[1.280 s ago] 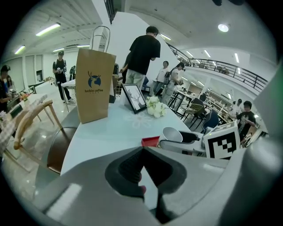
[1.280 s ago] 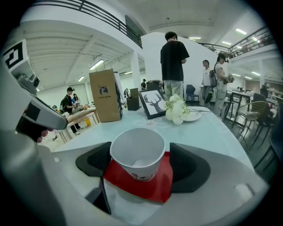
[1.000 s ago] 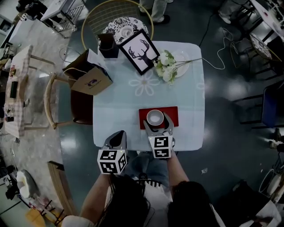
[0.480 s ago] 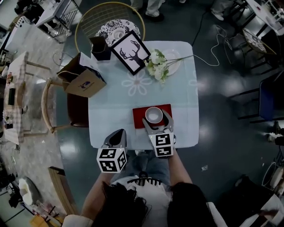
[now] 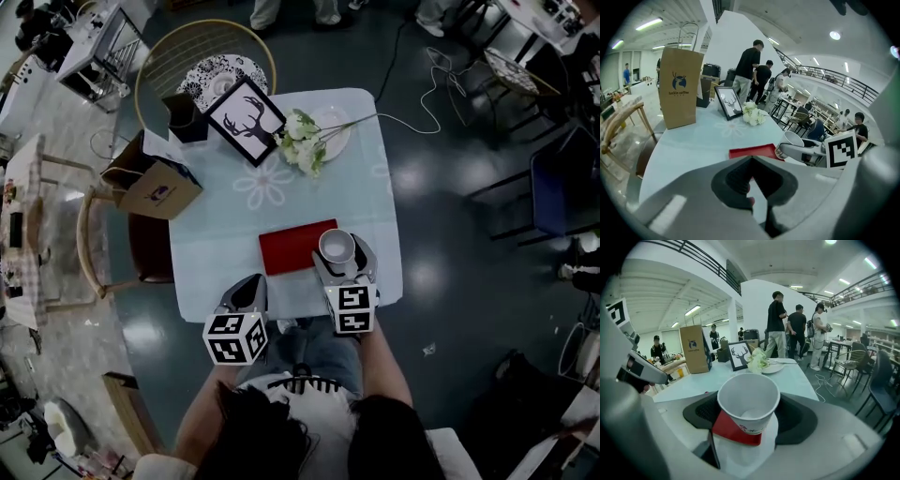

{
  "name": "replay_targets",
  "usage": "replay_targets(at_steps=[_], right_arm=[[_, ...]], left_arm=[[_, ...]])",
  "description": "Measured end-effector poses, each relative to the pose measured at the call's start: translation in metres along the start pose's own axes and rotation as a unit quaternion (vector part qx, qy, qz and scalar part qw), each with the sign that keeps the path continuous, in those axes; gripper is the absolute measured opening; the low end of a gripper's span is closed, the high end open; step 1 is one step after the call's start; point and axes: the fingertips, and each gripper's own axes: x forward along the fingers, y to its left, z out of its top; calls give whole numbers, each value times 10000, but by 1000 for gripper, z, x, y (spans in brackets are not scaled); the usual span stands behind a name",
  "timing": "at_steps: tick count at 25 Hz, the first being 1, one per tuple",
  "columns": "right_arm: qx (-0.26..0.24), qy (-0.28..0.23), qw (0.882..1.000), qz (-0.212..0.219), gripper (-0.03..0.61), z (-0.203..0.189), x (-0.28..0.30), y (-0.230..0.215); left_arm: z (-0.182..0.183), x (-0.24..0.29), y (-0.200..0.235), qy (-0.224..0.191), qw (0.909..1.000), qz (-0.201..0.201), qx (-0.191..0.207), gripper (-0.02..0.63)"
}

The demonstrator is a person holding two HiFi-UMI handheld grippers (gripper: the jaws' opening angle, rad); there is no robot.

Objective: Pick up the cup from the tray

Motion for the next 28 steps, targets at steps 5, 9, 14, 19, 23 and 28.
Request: replay_targets(at_steps=[5, 9, 14, 19, 23, 28], right_arm=[[20, -72, 9997, -252, 377, -4, -10, -25], [109, -86, 9991, -389, 377, -7, -20, -38], [232, -55, 9979, -602, 376, -17, -33, -58], [415, -24, 9956, -837, 376, -27, -42, -77], [501, 14, 9946, -914, 376, -37, -44, -84], [599, 1, 9931, -1006, 377, -49, -42, -88]], left_arm=[[1, 4, -14, 8, 9999, -84, 112, 0], [-2, 10, -27, 76, 9995, -152, 259, 0], [2, 21, -48, 96, 9991, -353, 231, 0], [7, 30, -63, 157, 9975, -479, 488, 0], [9, 32, -70, 195, 9961, -527, 677, 0], [6, 33, -67, 284, 9952, -505, 792, 0]])
